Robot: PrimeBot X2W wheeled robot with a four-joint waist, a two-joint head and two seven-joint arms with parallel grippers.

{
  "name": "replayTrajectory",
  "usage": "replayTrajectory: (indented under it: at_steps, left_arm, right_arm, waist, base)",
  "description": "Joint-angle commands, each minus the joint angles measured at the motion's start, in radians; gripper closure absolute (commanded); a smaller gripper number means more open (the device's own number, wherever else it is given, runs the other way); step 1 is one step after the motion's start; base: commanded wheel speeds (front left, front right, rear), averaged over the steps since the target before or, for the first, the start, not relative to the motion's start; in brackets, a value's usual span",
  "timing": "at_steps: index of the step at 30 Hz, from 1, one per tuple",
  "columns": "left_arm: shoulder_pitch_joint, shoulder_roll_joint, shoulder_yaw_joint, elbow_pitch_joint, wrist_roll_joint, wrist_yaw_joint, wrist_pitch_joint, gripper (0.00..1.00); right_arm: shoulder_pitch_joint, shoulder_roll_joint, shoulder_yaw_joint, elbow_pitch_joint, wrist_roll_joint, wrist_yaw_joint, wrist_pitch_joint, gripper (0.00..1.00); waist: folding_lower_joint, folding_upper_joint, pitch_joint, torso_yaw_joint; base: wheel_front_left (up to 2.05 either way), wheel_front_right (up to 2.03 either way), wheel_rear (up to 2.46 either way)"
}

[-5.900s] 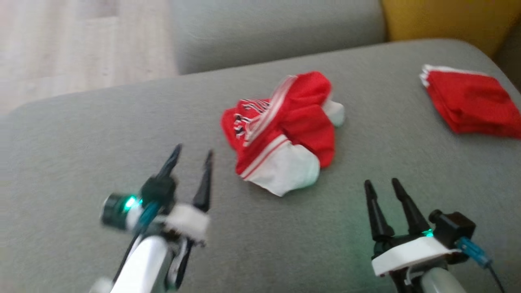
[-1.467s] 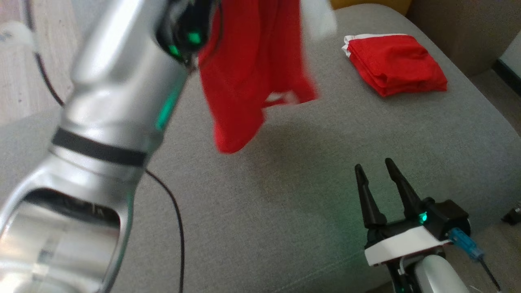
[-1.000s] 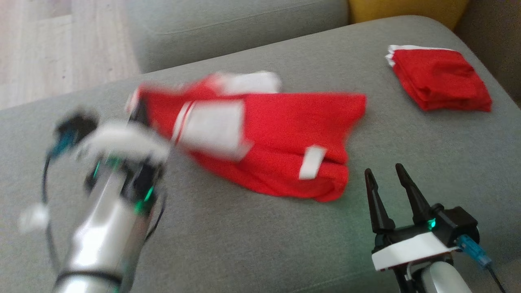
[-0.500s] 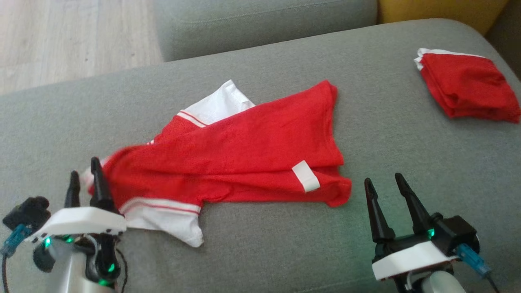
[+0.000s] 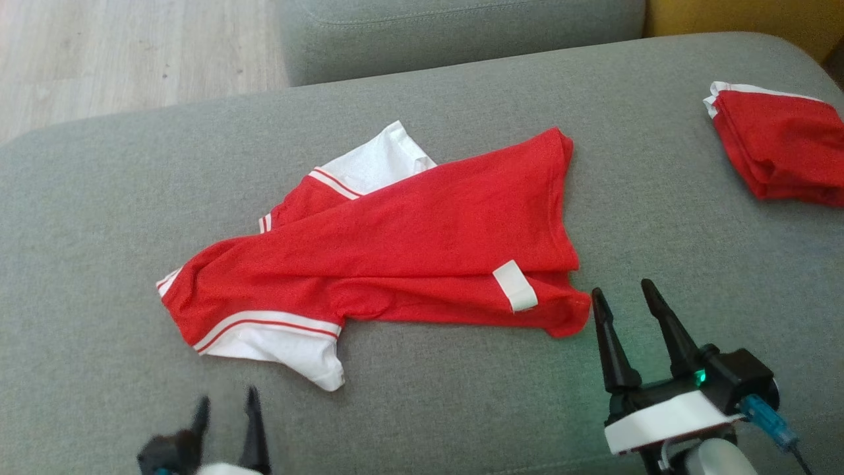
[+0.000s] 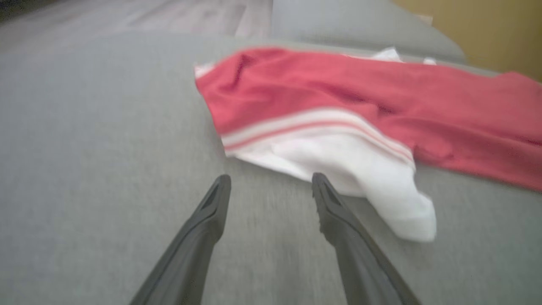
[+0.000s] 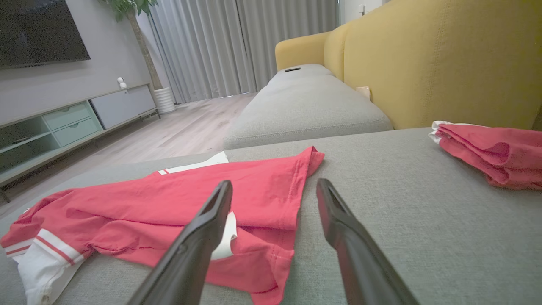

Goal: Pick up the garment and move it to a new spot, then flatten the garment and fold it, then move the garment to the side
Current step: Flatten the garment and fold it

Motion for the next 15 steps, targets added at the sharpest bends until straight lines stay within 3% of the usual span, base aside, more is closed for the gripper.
replayTrajectory:
  at_steps: [1, 8, 15]
  left_arm:
    - [-0.041, 0.004, 0.006, 0.003, -0.03, 0.007, -0.005, 0.0]
    - [-0.127, 0.004, -0.022, 0.117, -0.135, -0.018, -0.005, 0.0]
    - [-0.224, 0.004, -0.039, 0.298, -0.158, -0.038, -0.005, 0.0]
  right_arm:
    - [-0.021, -0.01, 0.029, -0.031, -0.008, 0.007, -0.011, 0.0]
    - [-0.031, -0.022, 0.044, -0.027, -0.005, 0.007, -0.011, 0.0]
    - [-0.043, -0.041, 0.046, -0.029, -0.005, 0.007, -0.011, 0.0]
  waist:
    - [0.0, 0.0, -0.002, 0.002]
    - [0.0, 0.0, 0.006, -0.009]
    - [0.0, 0.0, 0.027, -0.034]
  base:
    - [0.0, 0.0, 0.0]
    - [0.0, 0.0, 0.0]
    - [0.0, 0.0, 0.0]
